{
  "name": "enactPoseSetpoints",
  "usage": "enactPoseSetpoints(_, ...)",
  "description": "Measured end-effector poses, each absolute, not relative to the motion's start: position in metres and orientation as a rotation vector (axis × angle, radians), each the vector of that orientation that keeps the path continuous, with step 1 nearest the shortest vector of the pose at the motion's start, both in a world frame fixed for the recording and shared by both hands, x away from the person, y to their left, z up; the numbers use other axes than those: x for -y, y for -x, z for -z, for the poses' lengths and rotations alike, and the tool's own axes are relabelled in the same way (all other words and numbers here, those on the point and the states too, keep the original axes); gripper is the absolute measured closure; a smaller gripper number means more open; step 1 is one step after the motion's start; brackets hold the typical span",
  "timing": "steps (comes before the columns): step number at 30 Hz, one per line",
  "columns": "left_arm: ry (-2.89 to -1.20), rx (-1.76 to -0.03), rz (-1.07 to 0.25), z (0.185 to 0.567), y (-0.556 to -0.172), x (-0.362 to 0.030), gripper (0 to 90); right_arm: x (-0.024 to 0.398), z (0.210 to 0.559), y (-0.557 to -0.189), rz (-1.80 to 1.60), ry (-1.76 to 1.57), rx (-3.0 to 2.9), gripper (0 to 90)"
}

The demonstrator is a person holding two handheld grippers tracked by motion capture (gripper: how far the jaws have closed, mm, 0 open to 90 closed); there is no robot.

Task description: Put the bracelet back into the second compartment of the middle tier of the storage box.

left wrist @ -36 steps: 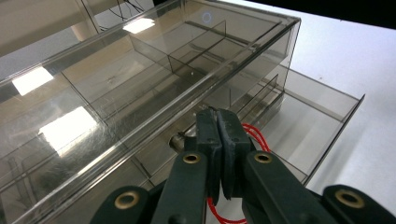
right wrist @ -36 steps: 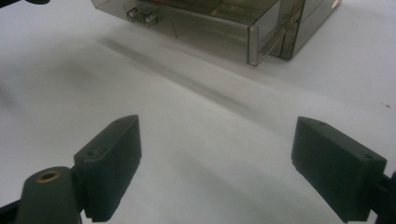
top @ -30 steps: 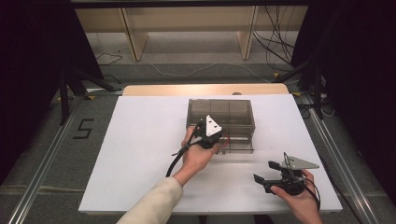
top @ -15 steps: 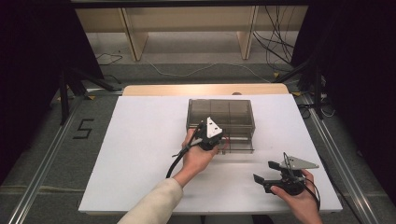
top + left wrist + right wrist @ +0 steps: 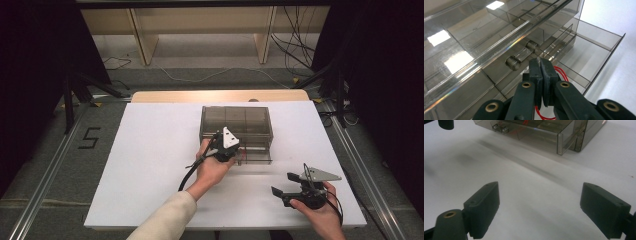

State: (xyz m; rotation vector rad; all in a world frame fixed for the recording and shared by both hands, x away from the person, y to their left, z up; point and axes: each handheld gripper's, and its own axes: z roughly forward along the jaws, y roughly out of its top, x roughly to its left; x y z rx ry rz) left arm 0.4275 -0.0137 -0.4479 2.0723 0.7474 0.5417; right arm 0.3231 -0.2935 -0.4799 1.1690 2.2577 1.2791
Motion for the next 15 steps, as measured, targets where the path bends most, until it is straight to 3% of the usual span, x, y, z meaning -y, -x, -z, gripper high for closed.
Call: enactPoseSetpoints(15, -2.123, -0.749, -0.514, 0.4539, -0.4293, 0.0174, 88.0, 0.2936, 0.4799, -0.3231, -1.279, -1.168, -2.259, 16.8)
